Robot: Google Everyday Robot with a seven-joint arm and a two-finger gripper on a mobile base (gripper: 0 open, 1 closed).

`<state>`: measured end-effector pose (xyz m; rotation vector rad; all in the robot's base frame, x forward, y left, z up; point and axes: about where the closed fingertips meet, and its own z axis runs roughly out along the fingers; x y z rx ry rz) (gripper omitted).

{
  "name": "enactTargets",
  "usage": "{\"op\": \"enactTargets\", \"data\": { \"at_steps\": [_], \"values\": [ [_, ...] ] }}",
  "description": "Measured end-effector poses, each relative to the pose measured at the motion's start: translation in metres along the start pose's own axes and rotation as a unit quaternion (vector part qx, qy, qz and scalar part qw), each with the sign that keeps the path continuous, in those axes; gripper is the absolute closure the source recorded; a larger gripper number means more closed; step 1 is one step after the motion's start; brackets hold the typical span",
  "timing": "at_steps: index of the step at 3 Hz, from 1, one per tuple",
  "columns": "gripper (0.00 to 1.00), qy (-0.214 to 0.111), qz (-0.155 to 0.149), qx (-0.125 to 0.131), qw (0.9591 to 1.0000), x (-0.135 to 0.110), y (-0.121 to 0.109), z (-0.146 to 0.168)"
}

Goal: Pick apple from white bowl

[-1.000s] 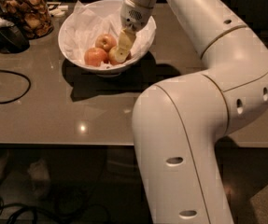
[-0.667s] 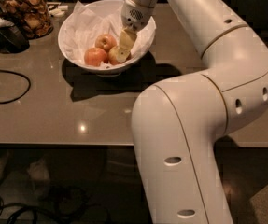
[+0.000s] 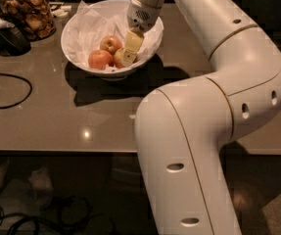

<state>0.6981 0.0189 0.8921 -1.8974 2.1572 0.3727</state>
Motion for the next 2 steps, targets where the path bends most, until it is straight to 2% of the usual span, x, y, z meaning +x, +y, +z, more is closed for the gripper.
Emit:
{"op": "enactTargets", "data": {
  "at_steps": [1, 2],
  "values": [
    [0.25, 0.003, -0.001, 0.001, 1.0000, 0.0002, -0.0017, 0.0004],
    [0.32, 0.006, -0.002, 0.002, 1.0000, -0.0015, -0.0037, 0.0026]
  ]
}}
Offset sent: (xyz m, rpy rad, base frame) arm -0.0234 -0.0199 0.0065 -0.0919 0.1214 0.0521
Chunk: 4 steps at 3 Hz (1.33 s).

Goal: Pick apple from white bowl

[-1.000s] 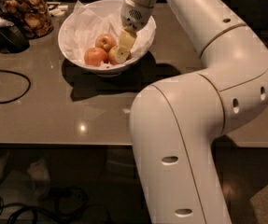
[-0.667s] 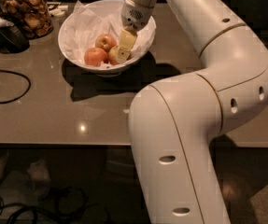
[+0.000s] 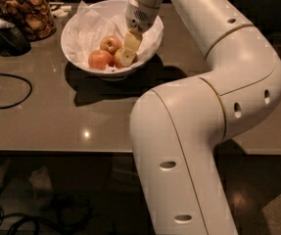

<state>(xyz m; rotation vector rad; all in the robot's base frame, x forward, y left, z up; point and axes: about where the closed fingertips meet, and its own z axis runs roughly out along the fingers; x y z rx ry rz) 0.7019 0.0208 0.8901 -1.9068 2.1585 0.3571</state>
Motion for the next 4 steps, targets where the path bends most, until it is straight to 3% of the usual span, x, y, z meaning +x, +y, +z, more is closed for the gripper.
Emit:
{"op": "enactTargets", "data": {
  "at_steps": [1, 4],
  "values": [
    [0.39, 0.003, -0.001, 0.001, 1.0000, -0.001, -0.002, 0.001],
    [0.37, 0.011, 0.003, -0.008, 0.9999, 0.003, -0.008, 0.016]
  ]
}}
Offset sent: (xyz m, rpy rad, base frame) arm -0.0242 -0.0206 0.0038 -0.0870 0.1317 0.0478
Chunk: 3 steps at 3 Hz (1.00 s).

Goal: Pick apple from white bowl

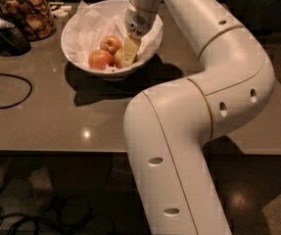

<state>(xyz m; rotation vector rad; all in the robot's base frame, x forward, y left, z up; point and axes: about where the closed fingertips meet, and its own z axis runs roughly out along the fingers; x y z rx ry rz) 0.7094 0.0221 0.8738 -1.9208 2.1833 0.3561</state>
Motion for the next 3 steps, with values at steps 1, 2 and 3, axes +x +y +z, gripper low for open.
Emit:
{"op": "enactTargets", "data": {
  "at_steps": [1, 2, 3],
  "values": [
    [0.37, 0.003, 0.003, -0.006, 1.0000, 0.0031, -0.0012, 0.0066],
    [0.34, 0.004, 0.004, -0.013, 0.9999, 0.0062, -0.0011, 0.0125],
    [0.52, 0.004, 0.004, -0.013, 0.9999, 0.0062, -0.0011, 0.0125]
  ]
}}
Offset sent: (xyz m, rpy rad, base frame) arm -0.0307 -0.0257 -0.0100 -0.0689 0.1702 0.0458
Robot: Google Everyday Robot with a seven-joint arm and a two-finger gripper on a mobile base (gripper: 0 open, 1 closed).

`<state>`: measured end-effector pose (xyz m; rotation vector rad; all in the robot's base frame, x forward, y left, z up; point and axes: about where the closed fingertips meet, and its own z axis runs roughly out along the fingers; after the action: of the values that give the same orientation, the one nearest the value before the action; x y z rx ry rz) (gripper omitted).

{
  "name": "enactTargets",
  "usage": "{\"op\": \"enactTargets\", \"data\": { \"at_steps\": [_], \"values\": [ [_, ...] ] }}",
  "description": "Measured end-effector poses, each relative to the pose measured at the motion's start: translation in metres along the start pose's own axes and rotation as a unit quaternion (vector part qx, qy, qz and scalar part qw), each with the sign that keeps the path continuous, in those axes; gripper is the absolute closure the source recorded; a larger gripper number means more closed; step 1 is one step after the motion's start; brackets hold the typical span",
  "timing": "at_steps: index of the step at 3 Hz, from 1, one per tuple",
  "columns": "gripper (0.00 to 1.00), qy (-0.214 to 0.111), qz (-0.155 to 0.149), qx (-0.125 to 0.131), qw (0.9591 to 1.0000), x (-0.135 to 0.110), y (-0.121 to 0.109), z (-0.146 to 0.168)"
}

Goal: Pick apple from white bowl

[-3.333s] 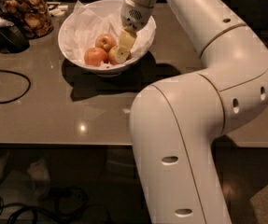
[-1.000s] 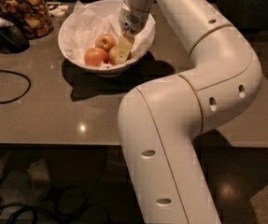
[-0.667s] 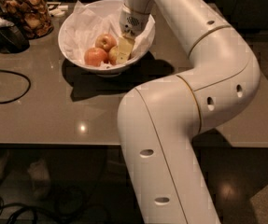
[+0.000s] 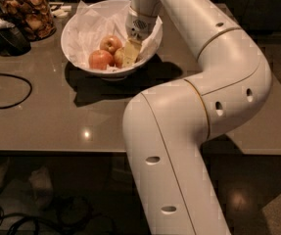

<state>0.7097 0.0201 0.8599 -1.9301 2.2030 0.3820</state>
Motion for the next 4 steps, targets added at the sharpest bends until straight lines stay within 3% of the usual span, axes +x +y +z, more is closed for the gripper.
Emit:
{"op": "enactTargets", "data": {
  "at_steps": [2, 3, 4],
  "values": [
    [0.98, 0.000, 0.000, 0.000, 1.0000, 0.000, 0.000, 0.000],
    [1.00, -0.012, -0.008, 0.032, 0.9994, -0.007, -0.006, -0.014],
    [1.00, -0.029, -0.026, 0.059, 0.9975, -0.015, 0.004, -0.041]
  ]
}}
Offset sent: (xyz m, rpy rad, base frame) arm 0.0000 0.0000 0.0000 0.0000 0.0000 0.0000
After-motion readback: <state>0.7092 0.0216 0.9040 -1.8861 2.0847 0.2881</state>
